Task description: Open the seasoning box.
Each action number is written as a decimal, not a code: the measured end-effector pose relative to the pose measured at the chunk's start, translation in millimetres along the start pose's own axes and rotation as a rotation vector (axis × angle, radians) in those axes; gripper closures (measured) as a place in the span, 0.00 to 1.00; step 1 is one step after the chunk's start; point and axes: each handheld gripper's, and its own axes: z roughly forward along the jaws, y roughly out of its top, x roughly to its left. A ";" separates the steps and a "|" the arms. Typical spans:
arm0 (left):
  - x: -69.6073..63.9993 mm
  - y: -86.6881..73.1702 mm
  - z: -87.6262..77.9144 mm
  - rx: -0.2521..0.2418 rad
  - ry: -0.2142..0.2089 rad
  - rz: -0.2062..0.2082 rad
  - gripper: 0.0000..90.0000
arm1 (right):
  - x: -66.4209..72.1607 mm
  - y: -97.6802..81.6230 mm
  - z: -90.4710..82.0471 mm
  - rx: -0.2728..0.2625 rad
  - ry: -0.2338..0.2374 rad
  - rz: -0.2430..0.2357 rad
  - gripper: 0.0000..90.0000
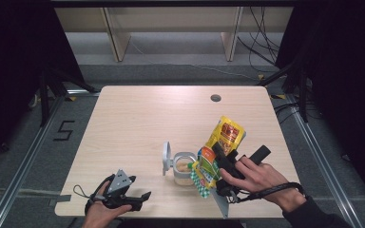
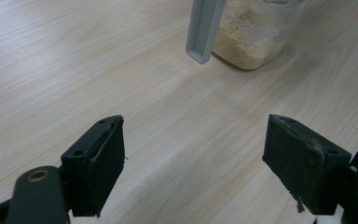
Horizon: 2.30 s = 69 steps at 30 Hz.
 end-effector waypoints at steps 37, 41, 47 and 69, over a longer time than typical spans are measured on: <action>-1.0 0.7 0.4 -0.018 -0.011 0.002 0.22 | -1.7 -1.6 2.0 0.000 0.001 0.005 0.69; -2.6 0.1 1.2 -0.026 -0.012 -0.029 0.22 | -1.7 -2.9 2.9 0.003 0.007 0.005 0.69; -2.0 0.3 0.5 -0.020 -0.013 -0.016 0.22 | -0.9 -4.6 4.4 0.010 0.012 0.006 0.69; -1.7 0.2 0.3 -0.018 -0.011 -0.018 0.22 | 0.6 -7.9 6.9 0.017 0.014 0.025 0.69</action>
